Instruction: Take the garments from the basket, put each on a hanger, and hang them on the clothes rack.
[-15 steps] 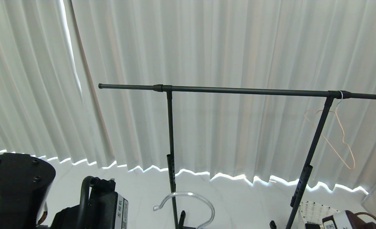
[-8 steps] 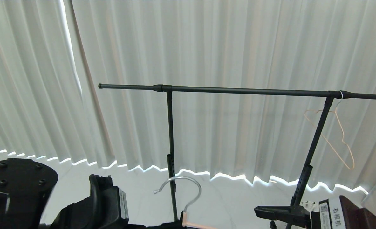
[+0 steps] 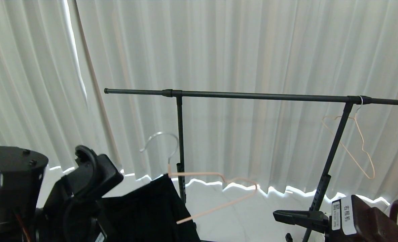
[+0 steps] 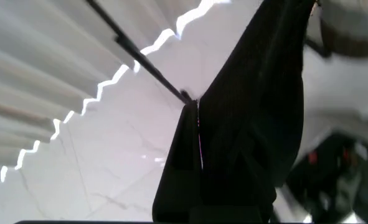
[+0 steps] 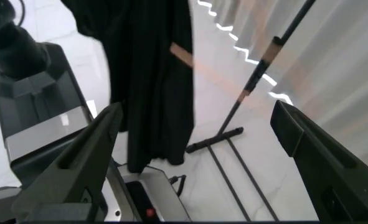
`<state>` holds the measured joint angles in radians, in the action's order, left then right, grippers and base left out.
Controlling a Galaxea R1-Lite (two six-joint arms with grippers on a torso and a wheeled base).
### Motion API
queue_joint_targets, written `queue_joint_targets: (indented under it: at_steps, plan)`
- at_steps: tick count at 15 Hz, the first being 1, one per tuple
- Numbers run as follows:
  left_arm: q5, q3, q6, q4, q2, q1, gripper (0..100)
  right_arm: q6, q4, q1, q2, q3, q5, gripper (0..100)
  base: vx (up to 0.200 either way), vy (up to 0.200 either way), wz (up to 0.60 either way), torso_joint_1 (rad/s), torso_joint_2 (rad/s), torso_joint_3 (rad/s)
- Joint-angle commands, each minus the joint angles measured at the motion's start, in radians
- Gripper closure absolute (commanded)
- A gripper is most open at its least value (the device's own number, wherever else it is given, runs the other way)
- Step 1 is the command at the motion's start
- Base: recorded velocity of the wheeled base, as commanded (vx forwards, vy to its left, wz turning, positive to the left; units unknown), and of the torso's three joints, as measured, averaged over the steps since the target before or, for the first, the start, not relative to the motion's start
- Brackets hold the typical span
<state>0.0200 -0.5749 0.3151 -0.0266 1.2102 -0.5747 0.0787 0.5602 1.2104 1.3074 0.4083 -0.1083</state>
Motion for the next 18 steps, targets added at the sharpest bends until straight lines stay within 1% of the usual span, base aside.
queue_joint_targets:
  at_steps: [1,2,3,4,5,6,7,8,9,10,12,13,15,17,18]
  plan:
    - [0.012,-0.063,-0.060,-0.041,0.019,0.033,100,0.039,0.001,0.000,0.038,0.004,-0.017,0,0.000,0.000,0.00,0.000,0.00,0.000]
    - [0.012,-0.080,-0.087,-0.070,0.019,0.033,100,0.087,0.006,0.000,0.064,0.012,-0.030,0,0.000,0.000,0.00,0.000,0.00,0.000]
    - [0.012,-0.095,-0.091,-0.096,0.019,0.033,100,0.150,0.010,0.004,0.098,0.044,-0.048,0,0.000,0.000,0.00,0.000,0.00,0.000]
    - [0.012,-0.103,-0.090,-0.130,0.020,0.033,100,0.236,0.020,0.017,0.150,0.103,-0.079,0,0.000,0.000,0.00,0.000,0.00,0.000]
    - [0.011,-0.109,-0.087,-0.153,0.022,0.033,100,0.303,0.024,0.031,0.202,0.164,-0.119,0,0.000,0.000,0.00,0.000,0.00,0.000]
    - [0.011,-0.111,-0.085,-0.165,0.022,0.033,100,0.340,0.024,0.032,0.242,0.204,-0.154,0,0.000,0.000,0.00,0.000,0.00,0.000]
    - [0.011,-0.111,-0.083,-0.168,0.020,0.033,100,0.391,0.026,0.031,0.311,0.261,-0.208,0,0.000,0.000,0.00,0.000,0.00,0.000]
    - [0.009,-0.111,-0.082,-0.168,0.019,0.033,100,0.431,0.026,0.029,0.352,0.300,-0.231,0,0.000,0.000,0.00,0.000,0.00,0.000]
    - [0.009,-0.114,-0.082,-0.170,0.017,0.032,100,0.454,0.027,0.027,0.389,0.337,-0.237,0,0.000,0.000,0.00,0.000,0.00,0.000]
    - [0.009,-0.118,-0.083,-0.170,0.017,0.030,100,0.458,0.029,0.027,0.408,0.359,-0.237,0,0.000,0.000,0.00,0.000,0.00,0.000]
    - [0.006,-0.137,-0.082,-0.170,0.019,0.024,100,0.457,0.093,0.006,0.481,0.405,-0.245,0,0.000,0.000,0.00,0.000,0.00,0.000]
    - [0.006,-0.141,-0.082,-0.168,0.019,0.016,100,0.455,0.116,-0.009,0.510,0.419,-0.266,0,0.000,0.000,0.00,0.000,0.00,0.000]
    - [-0.002,-0.141,-0.082,-0.168,0.015,0.010,100,0.455,0.130,-0.022,0.538,0.435,-0.287,0,0.000,0.000,0.00,0.000,0.00,0.000]
    - [-0.002,-0.140,-0.083,-0.170,0.012,-0.022,100,0.455,0.144,-0.028,0.558,0.468,-0.291,0,0.000,0.000,0.00,0.000,0.00,0.000]
    - [-0.002,-0.138,-0.082,-0.170,0.011,-0.027,100,0.450,0.158,-0.046,0.569,0.483,-0.291,0,0.000,0.000,0.00,0.000,0.00,0.000]
